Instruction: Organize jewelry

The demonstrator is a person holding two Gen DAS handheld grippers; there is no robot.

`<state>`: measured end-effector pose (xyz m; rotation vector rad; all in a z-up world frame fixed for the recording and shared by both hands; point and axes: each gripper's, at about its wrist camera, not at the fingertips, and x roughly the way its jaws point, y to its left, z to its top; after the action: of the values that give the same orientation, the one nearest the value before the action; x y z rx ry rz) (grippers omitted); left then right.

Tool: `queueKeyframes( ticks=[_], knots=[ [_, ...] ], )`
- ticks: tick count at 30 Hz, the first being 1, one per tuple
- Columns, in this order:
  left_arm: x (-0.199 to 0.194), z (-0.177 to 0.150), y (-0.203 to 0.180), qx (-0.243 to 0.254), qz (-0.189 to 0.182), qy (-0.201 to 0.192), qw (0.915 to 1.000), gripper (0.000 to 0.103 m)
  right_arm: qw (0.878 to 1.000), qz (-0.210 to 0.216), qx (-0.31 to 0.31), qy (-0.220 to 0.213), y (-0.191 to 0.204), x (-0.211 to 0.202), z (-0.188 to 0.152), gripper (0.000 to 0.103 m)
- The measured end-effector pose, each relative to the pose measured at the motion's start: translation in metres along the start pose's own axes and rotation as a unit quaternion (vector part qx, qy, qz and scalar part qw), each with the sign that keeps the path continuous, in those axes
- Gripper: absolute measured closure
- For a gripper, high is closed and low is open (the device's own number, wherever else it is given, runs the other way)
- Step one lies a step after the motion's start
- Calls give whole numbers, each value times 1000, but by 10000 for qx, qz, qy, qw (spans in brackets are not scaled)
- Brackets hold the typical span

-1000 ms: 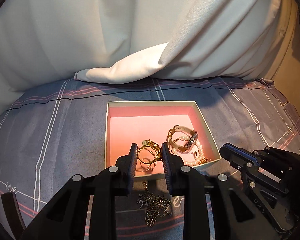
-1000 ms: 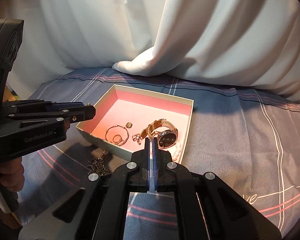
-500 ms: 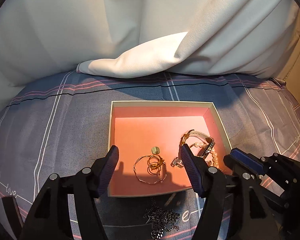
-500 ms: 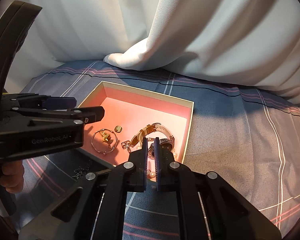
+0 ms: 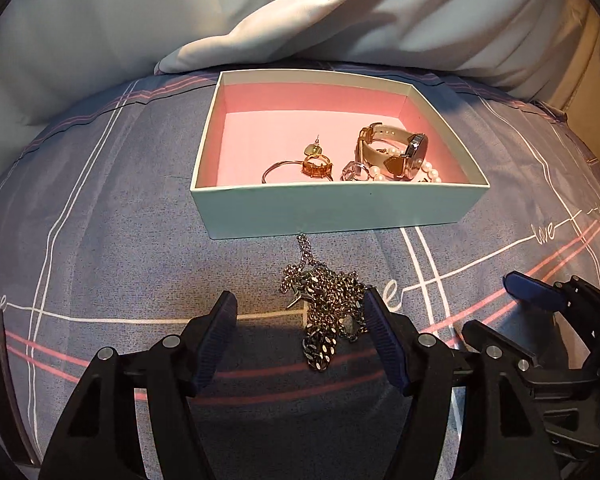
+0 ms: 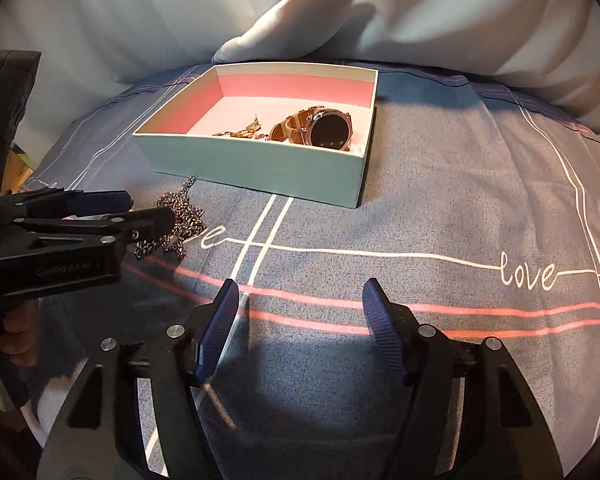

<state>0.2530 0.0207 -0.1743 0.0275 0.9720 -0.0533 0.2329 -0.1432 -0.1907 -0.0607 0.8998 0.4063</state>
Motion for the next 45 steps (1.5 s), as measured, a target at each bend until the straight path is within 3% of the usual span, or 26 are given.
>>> queueKeyframes(
  ticks=[5,8,10,14,15,16,17,25,45],
  knots=[
    [9,4,-2,74,82,-99,9999,42,9999,75,-101,-17,7,5,5,38],
    [9,5,-1,75,-21,-127,9999,63,9998,119,-134,14,12,11,9,38],
    [9,5,-3,105,-92,-125,9998,83,9997,111,-208,30,15,15,13,38],
    [5,4,-5,105,-117,-147,9998,88,9993,37,-350,106,22,22,17,38],
    [3,3,-5,85,-155,-144,9997,88,9992,-13,-383,92,23,22,17,53],
    [1,3,-4,65,-196,-140,9997,88,9991,65,-407,94,23,21,18,95],
    [-3,2,-3,44,-225,-153,9996,88,9990,109,-425,88,24,20,17,102],
    [-50,7,-1,4,-505,-606,9969,96,9982,74,-531,-281,32,-5,24,102],
    [-164,49,-13,96,-850,-1929,9775,96,9928,96,-659,-996,41,-68,56,102]
  ],
)
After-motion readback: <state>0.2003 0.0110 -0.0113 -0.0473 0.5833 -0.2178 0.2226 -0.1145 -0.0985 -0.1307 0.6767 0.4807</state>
